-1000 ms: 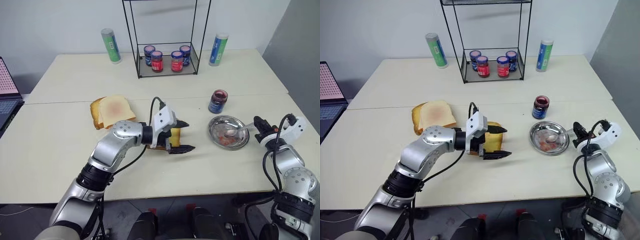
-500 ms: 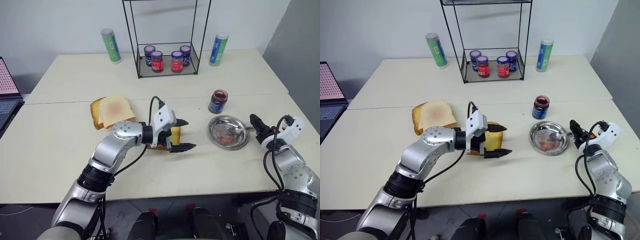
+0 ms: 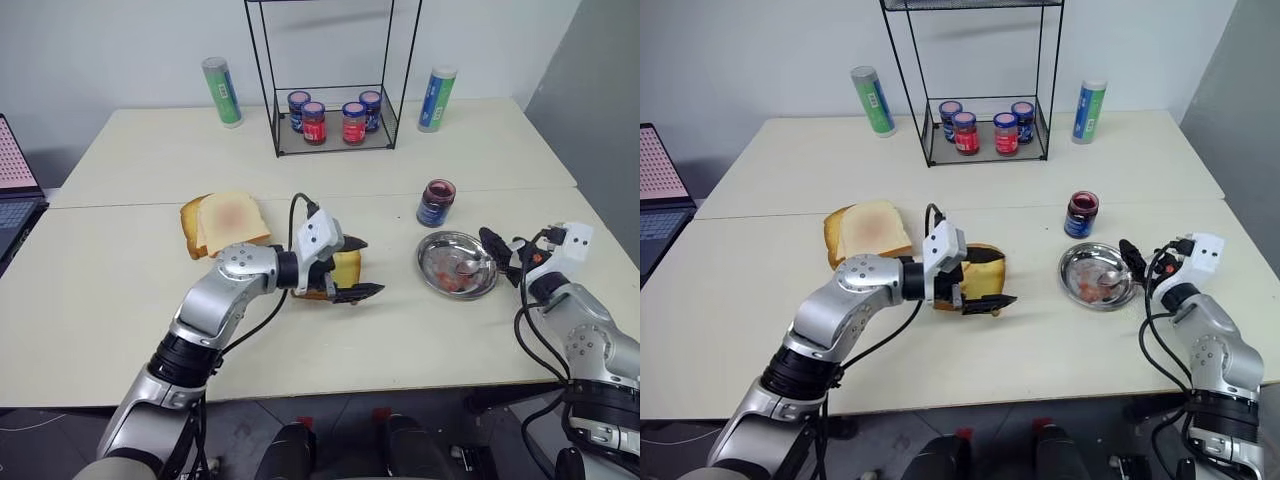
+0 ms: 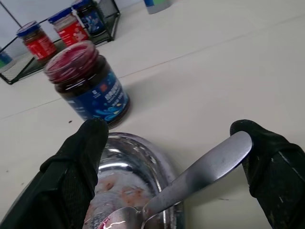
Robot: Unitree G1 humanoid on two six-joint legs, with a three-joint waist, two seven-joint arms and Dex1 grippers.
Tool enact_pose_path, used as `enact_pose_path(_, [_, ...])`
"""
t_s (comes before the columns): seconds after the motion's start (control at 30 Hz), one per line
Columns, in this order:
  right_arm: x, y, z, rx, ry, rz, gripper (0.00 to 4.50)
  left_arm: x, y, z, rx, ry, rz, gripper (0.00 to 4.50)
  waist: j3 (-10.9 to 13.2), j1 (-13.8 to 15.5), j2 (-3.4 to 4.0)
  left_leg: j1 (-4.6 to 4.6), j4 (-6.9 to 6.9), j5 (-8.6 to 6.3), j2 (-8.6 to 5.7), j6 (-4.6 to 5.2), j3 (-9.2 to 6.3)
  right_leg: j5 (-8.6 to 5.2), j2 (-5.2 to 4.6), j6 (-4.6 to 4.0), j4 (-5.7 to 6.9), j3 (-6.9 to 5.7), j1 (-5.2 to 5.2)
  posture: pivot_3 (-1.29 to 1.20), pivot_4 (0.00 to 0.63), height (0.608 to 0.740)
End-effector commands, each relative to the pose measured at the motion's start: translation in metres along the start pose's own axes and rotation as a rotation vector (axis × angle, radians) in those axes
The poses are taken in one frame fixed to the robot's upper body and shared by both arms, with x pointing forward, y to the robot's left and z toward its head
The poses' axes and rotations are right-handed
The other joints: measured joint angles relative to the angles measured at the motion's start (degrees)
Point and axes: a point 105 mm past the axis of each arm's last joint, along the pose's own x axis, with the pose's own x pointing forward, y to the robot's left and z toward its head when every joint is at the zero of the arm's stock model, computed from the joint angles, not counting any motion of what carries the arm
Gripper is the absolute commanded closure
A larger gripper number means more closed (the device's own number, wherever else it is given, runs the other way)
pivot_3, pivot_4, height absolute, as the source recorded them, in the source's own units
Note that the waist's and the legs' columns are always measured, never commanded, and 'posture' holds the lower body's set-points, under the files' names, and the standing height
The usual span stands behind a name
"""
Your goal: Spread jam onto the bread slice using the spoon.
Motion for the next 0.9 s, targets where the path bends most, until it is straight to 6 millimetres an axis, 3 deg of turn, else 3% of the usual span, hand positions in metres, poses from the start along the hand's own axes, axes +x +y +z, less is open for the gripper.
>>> enact_pose_path(0.03, [-0.002,0.011,0.017,-0.143,-0.042,0.052,0.04,-0.006,0.001,0.015,0.053,-0.038,0.025,0.0,0.0,0.02,0.0,0.0,0.0,0.0,0.0,0.0,0.0,0.0,0.0,0.0,0.0,0.0,0.0,0.0,0.15,0.74])
enact_pose_path(0.2, [-0.004,0.019,0.009,-0.359,0.012,0.106,0.04,-0.011,0.002,0.013,0.053,-0.033,0.039,0.0,0.0,0.03,0.0,0.0,0.01,0.0,-0.01,0.0,0.01,0.0,-0.01,0.0,0.0,0.0,0.0,0.0,0.15,0.74])
enact_pose_path(0.67, [-0.011,-0.001,0.0,-0.715,0.098,0.122,0.04,-0.019,0.009,0.011,0.058,-0.018,0.075,0.0,0.0,0.34,0.0,0.01,0.03,0.0,-0.02,-0.01,0.02,0.0,-0.02,0.0,-0.01,-0.01,0.02,0.0,0.15,0.74])
enact_pose_path(0.8, [-0.014,-0.001,0.008,-0.744,0.081,0.129,0.04,-0.022,0.012,0.011,0.063,-0.014,0.09,0.0,0.0,0.33,0.0,0.01,0.04,0.0,-0.02,-0.01,0.04,0.0,-0.02,0.0,-0.01,0.01,0.02,0.0,0.15,0.74])
enact_pose_path(0.9, [-0.02,0.01,0.027,-0.729,0.019,0.153,0.04,-0.033,0.018,0.011,0.053,-0.007,0.14,0.0,0.0,0.34,0.0,0.01,0.04,0.01,-0.01,-0.01,0.03,0.0,-0.02,0.0,0.0,0.0,0.02,0.0,0.15,0.74])
